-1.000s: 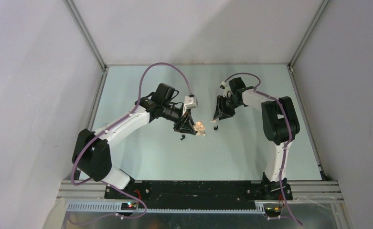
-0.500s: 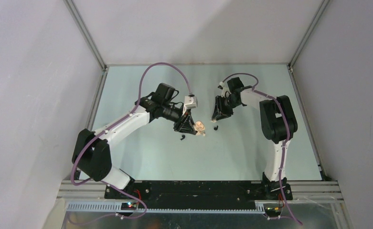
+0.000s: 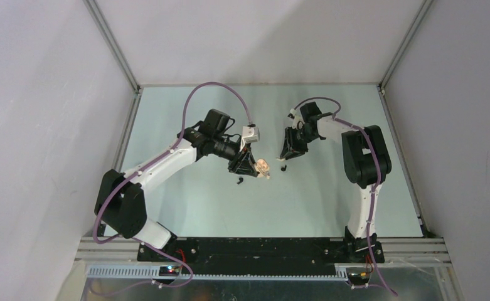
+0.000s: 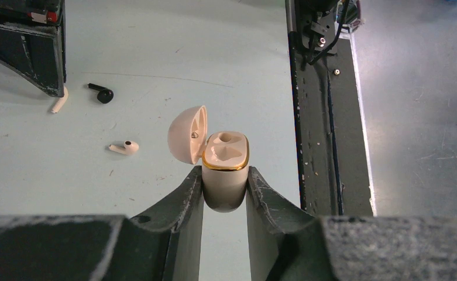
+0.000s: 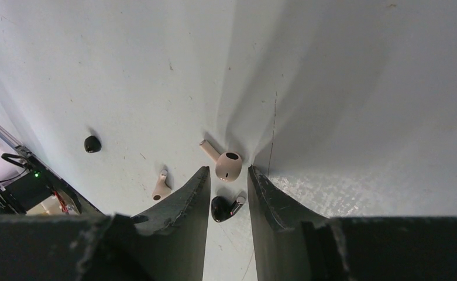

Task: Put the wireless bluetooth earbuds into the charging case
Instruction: Pick up the right earbud from the center of the board.

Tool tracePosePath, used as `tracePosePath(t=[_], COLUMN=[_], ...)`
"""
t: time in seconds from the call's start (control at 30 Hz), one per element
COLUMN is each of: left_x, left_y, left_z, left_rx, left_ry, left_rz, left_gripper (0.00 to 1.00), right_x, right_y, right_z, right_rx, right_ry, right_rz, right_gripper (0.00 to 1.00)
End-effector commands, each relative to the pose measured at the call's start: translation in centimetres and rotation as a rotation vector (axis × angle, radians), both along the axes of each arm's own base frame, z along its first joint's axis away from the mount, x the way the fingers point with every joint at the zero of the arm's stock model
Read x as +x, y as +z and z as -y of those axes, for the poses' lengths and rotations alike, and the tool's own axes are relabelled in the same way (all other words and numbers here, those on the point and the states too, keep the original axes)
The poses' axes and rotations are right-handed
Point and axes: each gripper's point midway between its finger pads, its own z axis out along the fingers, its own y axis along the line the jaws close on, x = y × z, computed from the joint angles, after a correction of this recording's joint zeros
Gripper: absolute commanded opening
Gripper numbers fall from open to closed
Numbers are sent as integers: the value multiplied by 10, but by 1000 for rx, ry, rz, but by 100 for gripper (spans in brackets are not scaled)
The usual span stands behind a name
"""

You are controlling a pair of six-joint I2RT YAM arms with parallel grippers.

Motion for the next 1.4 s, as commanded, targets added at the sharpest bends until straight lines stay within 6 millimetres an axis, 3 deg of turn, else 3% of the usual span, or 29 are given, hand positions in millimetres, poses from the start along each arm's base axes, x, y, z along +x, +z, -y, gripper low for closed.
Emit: tracePosePath(t=[0.0,0.53,0.87,1.03,1.17,1.37], left_x=[1,2,2,2,4,12], left_y=[15,15,15,15,15,19], left_z=[3,3,4,3,3,1], left_rx=[-36,-36,-37,-36,-39,-64], left_ry=[-4,-1,-1,3,17,47], left_rz=[52,53,53,54,45,21], left_gripper=[0,0,0,0,0,0], right_x=[-4,-4,0,8,17,23], right_y=[-9,-15,-9,18,50,102], right_z=[1,-5,-7,-10,-11,4], right_rx=[-15,-9,-4,20,41,3], right_ry=[-2,13,29,60,99,146], right_rz=[-39,-44,-6,89,220,458], right_gripper=[34,31,21,20,19,19])
